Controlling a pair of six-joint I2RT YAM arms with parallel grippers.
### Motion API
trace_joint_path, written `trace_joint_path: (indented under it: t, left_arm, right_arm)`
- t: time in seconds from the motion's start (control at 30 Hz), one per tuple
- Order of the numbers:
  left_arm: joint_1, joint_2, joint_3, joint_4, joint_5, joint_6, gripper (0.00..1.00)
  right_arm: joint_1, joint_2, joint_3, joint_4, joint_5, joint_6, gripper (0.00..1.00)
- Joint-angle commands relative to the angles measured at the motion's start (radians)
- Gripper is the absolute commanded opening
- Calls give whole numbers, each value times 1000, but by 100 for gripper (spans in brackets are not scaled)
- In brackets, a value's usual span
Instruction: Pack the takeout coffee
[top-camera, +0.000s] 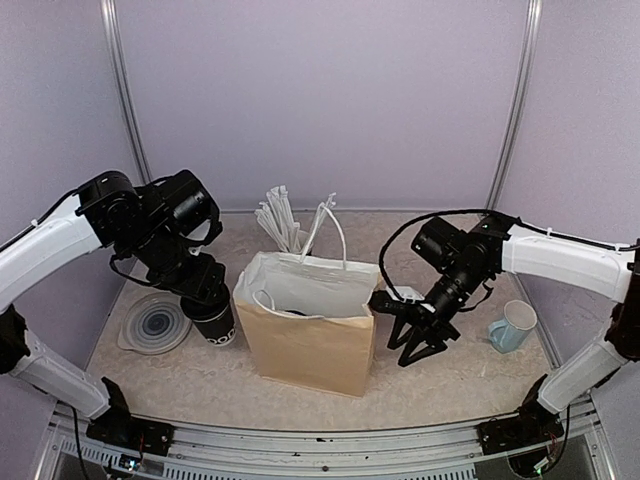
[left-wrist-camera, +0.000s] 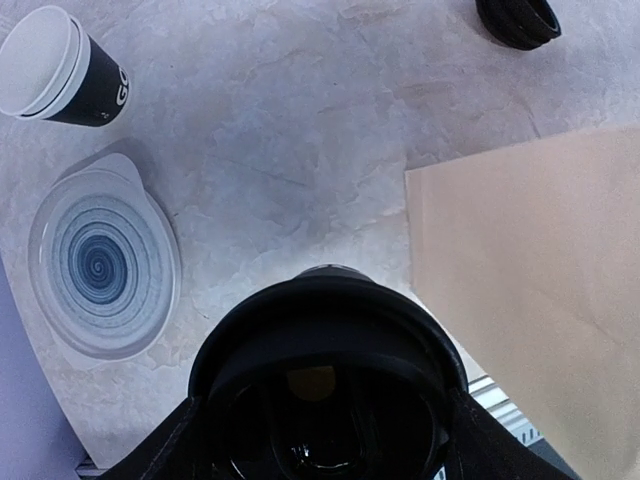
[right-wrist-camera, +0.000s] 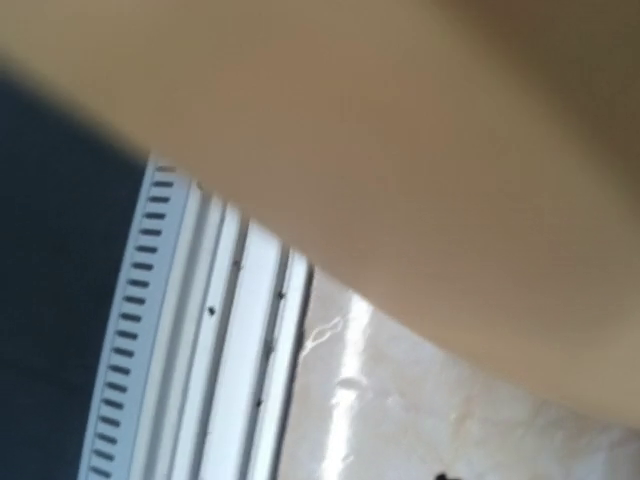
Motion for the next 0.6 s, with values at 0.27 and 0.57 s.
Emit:
trace_joint_path:
  t: [0.27, 0.57]
  left_arm:
    - [-137, -126, -91, -29, 31, -154, 72]
    - [-198, -181, -112, -29, 31, -210, 71]
  right_arm:
    - [-19, 222, 292, 229, 86, 168, 49]
    - [-48, 321, 401, 243, 183, 230, 50]
